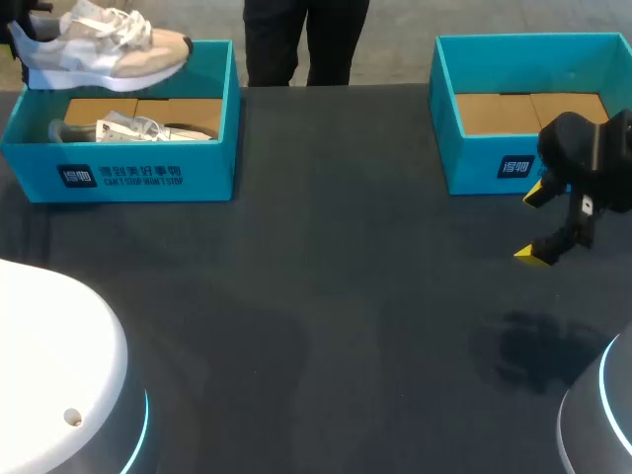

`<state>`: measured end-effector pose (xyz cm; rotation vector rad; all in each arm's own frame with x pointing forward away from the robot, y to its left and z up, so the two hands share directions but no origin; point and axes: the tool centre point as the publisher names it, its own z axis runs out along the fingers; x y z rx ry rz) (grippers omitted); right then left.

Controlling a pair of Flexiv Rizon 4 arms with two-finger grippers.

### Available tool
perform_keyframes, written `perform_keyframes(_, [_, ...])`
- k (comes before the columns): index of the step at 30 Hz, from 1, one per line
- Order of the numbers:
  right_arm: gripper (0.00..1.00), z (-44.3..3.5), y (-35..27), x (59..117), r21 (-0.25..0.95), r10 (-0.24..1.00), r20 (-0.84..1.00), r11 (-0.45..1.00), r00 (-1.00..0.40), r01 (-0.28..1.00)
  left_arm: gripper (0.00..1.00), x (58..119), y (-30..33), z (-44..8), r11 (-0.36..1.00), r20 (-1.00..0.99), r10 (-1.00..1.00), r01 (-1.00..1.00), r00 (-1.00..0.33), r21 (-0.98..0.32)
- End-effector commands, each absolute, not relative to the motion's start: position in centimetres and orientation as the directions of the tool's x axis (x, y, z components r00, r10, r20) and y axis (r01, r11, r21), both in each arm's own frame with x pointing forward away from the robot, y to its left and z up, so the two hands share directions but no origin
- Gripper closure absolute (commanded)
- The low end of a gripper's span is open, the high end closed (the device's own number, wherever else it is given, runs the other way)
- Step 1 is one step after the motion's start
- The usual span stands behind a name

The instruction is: Take the shoe out of the shoebox, open the shoe tongue, remove and reinsert the insole, then place the shoe into the shoebox

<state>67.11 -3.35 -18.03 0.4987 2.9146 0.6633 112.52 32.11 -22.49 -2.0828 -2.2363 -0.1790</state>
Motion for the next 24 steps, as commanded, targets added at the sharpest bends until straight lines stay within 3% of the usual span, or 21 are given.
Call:
perform_keyframes(1, [0.0, -18.1, -3.3, 67.3, 0.435, 0.34, -0.033, 0.852, -0.94, 0.293, 1.0, 112.2, 31.7, -23.9, 0.062, 0.142, 0.988, 0.997, -0.066, 0.035])
perform_keyframes(24, [0.0, -18.1, -3.3, 67.3, 0.435, 0.34, -0.033, 0.852, -0.94, 0.293, 1.0, 111.5, 29.8, -27.5, 0.041, 0.142, 0.989, 0.999, -0.042, 0.007])
